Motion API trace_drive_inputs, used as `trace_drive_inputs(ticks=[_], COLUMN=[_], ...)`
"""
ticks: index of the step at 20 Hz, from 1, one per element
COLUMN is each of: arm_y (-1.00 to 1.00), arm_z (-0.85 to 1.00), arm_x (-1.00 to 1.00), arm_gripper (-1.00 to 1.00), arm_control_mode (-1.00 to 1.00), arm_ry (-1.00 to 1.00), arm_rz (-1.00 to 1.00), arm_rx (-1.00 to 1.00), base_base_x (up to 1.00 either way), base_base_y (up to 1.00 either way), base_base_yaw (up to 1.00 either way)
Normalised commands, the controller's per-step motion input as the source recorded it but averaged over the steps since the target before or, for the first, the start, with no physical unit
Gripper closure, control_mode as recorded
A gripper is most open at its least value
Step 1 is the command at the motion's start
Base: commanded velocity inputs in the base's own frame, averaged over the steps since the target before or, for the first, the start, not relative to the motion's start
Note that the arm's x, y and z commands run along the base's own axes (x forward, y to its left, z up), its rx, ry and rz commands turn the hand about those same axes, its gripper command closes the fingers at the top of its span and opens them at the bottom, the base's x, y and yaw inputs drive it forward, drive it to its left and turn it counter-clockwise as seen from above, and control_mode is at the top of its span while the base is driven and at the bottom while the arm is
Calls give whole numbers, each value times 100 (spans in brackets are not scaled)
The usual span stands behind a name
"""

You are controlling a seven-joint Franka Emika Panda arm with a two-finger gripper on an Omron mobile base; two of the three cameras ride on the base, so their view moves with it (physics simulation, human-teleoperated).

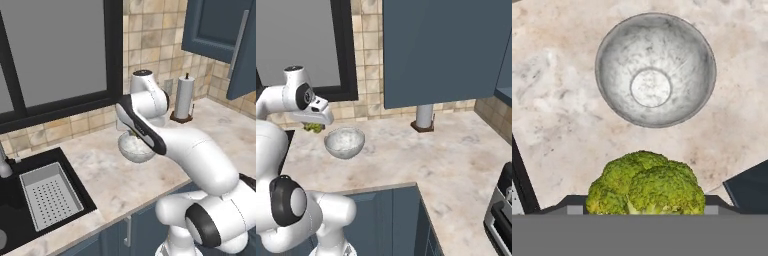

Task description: Pick the broccolis from the cabinet and place them in one bowl. Pick the cucumber from the sink and place it in the other bowl.

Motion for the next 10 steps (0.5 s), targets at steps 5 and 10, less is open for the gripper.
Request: trace_drive_inputs(ticks=[5,10], arm_y=[-13,-10], arm_z=[-53,-48], arm_x=[55,63], arm_gripper=[100,100], arm_control_mode=[-100,-100], arm_ry=[-4,-5], arm_rz=[-1,0], arm_rx=[2,4], base_base_x=[0,0], base_base_y=[0,0], base_base_yaw=[0,0])
